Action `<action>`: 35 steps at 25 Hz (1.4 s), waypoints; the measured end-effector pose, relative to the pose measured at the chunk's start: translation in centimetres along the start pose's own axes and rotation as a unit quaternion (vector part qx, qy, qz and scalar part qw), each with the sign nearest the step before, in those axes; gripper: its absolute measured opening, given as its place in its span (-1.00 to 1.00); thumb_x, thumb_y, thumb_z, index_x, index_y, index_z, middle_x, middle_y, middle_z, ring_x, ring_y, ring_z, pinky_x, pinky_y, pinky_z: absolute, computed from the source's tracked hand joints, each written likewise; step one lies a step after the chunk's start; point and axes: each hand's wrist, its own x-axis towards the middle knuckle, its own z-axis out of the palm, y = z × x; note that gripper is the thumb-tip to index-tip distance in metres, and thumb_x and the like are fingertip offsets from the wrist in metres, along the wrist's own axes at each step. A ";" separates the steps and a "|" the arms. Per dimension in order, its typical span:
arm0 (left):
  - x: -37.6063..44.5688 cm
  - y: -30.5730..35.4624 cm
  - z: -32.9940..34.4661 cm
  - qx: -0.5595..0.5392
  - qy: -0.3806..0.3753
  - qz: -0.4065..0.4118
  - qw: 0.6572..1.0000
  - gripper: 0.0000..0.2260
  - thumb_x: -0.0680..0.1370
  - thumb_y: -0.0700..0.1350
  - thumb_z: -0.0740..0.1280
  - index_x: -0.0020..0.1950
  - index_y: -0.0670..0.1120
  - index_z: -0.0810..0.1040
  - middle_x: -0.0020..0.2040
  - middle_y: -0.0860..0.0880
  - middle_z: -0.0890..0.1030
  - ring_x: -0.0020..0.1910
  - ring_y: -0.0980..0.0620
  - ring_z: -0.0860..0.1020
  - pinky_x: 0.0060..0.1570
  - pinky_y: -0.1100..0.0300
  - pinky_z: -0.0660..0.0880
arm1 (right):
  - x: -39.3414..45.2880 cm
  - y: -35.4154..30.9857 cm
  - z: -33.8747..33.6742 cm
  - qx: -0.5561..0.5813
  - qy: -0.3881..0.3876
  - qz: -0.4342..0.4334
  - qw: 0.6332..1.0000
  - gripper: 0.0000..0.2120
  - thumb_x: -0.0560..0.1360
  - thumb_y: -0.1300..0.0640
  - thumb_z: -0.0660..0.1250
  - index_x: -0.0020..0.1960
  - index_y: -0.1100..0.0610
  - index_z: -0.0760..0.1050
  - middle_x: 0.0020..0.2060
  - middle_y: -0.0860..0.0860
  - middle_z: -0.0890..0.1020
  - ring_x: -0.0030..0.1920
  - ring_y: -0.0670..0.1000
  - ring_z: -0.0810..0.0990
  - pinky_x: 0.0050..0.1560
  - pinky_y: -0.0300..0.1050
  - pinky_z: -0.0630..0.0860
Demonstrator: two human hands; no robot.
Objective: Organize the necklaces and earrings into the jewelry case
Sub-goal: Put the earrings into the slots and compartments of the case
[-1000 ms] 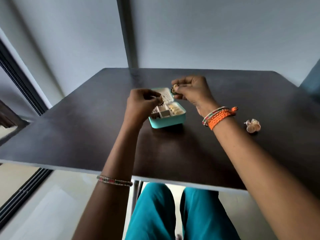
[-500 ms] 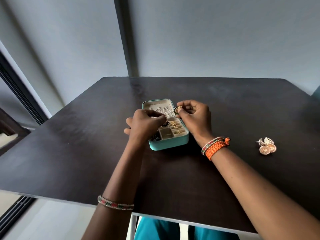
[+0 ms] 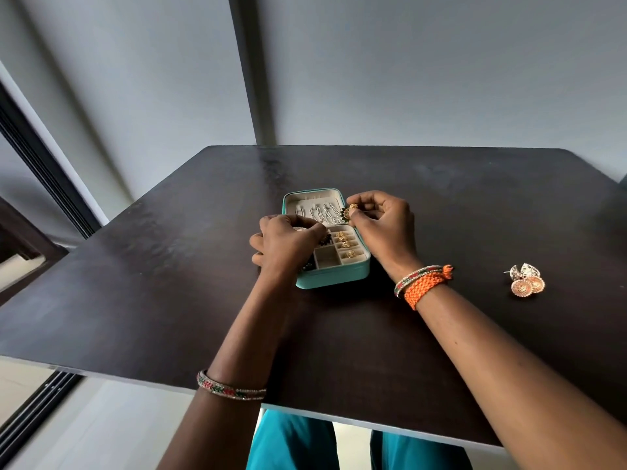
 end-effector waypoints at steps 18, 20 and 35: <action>3.0 -2.2 0.4 -0.058 -0.031 -0.051 0.997 -0.55 0.08 0.14 0.41 -0.07 0.31 0.40 0.14 -0.06 0.56 0.17 -0.17 0.52 0.18 -0.15 0.47 | -0.5 -2.8 0.0 -0.059 -0.133 -0.075 0.987 -0.88 0.42 0.22 0.42 -0.09 0.02 0.62 -0.31 -0.04 0.67 -0.30 -0.15 0.60 -0.23 -0.32 0.53; 4.6 -3.5 1.4 -0.083 -0.040 -0.069 0.993 -0.61 0.11 0.02 0.38 -0.15 0.33 0.39 0.11 -0.09 0.56 0.10 -0.22 0.55 0.12 -0.14 0.52 | -0.6 -2.7 0.0 -0.090 -0.155 -0.070 0.981 -0.88 0.41 0.20 0.45 -0.10 0.03 0.60 -0.33 -0.11 0.65 -0.30 -0.19 0.59 -0.22 -0.36 0.48; 3.4 -2.3 0.3 -0.089 -0.053 -0.037 0.994 -0.59 0.10 0.02 0.43 -0.13 0.21 0.39 0.11 -0.10 0.56 0.13 -0.21 0.53 0.14 -0.10 0.51 | -1.0 -2.6 0.8 -0.161 -0.194 -0.065 0.966 -0.89 0.34 0.23 0.50 -0.17 0.07 0.64 -0.33 -0.15 0.57 -0.28 -0.14 0.52 -0.29 -0.32 0.41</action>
